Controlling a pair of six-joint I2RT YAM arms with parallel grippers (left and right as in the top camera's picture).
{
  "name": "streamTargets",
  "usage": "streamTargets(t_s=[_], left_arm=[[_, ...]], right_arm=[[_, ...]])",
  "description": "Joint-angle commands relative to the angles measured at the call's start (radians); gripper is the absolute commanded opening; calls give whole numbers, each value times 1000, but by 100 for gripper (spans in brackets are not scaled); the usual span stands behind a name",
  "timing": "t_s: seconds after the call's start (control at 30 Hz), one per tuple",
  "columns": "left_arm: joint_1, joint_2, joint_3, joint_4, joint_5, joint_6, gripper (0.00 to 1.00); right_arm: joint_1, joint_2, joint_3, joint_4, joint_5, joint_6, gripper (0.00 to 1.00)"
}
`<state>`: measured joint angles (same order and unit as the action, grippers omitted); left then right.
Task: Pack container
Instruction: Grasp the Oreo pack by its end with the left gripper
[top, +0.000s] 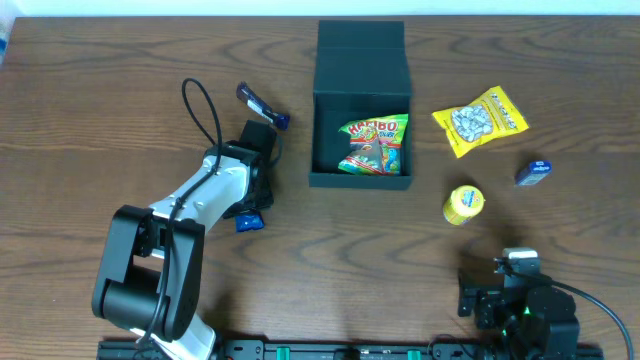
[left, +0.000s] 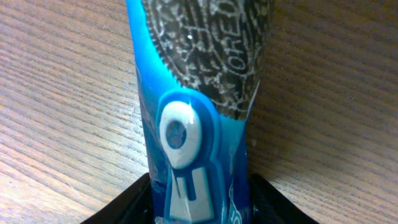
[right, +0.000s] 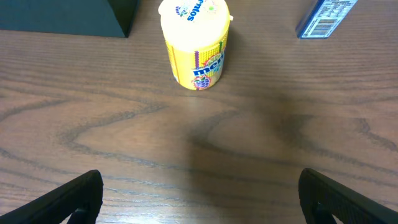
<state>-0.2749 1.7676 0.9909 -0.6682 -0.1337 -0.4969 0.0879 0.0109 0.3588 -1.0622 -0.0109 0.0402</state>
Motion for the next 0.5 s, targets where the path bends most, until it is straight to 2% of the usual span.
streamTargets(t_s=[0.0, 0.23, 0.47], left_arm=[[7, 11, -5, 1, -3, -1, 45], [6, 2, -4, 8, -3, 0, 36], [5, -71, 1, -2, -3, 0, 34]], right_arm=[[-8, -5, -3, -8, -1, -12, 99], [-8, -5, -3, -8, -1, -12, 99], [-8, -5, -3, -8, -1, -12, 99]])
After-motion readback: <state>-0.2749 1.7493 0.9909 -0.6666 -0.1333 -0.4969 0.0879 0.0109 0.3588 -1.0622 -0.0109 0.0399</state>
